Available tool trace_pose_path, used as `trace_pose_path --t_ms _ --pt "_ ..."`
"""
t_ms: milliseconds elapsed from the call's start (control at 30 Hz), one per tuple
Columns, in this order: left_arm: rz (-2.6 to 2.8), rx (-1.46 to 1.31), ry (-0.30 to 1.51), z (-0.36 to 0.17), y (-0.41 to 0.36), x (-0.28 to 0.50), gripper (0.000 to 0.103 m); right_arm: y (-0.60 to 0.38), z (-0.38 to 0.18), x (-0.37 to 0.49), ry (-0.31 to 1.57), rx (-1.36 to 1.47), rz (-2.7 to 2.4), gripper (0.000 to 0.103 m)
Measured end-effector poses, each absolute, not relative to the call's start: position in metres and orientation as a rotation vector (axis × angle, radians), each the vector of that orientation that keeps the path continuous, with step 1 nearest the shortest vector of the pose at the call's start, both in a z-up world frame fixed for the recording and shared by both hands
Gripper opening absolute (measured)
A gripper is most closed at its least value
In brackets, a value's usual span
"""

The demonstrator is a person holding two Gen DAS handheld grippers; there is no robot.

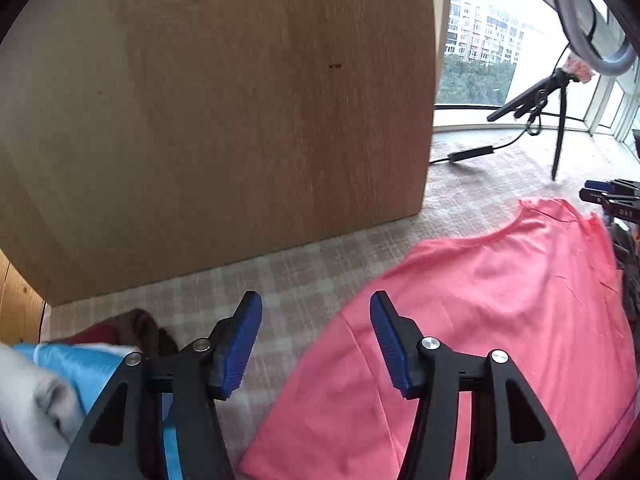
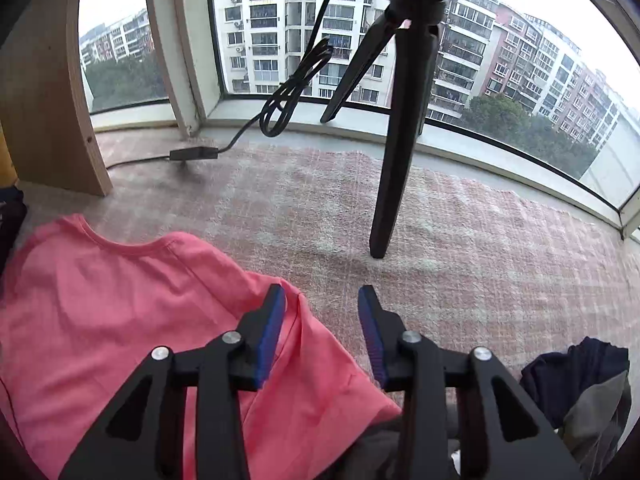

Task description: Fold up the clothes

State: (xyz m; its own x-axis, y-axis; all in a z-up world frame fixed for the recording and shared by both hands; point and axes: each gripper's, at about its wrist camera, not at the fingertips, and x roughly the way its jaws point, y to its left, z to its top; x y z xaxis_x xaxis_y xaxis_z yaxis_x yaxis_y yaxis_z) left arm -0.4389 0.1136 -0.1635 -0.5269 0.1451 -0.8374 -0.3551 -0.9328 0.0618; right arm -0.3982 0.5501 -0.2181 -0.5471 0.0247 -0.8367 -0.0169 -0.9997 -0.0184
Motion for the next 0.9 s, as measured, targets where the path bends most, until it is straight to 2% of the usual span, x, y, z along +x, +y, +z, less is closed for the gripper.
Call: trace_pose_path --t_ms 133,267,500,600,700,800,900 --pt "2.461 -1.366 0.435 -0.154 0.093 -0.380 0.054 0.563 -0.189 -0.360 0.195 -1.464 2.829 0.039" --pt "2.470 -1.398 0.444 -0.142 0.058 -0.305 0.054 0.568 -0.158 -0.297 0.324 -1.417 2.899 0.039" --pt "2.575 -1.502 0.314 -0.109 -0.027 -0.161 0.054 0.608 -0.087 -0.157 0.520 -1.218 2.954 0.040" --pt "2.565 -1.576 0.159 -0.113 -0.052 -0.106 0.054 0.630 -0.059 -0.085 0.579 -1.141 2.955 0.043" --pt "2.493 -1.629 0.035 -0.143 -0.047 -0.055 0.054 0.634 -0.068 -0.016 0.636 -1.205 2.942 0.048" --pt "2.393 -1.695 0.018 -0.179 -0.026 -0.010 0.054 0.610 -0.113 0.042 0.563 -1.351 2.884 0.048" --pt "2.317 -1.741 0.019 -0.210 -0.004 0.021 0.054 0.587 -0.167 0.078 0.622 -1.490 2.820 0.048"
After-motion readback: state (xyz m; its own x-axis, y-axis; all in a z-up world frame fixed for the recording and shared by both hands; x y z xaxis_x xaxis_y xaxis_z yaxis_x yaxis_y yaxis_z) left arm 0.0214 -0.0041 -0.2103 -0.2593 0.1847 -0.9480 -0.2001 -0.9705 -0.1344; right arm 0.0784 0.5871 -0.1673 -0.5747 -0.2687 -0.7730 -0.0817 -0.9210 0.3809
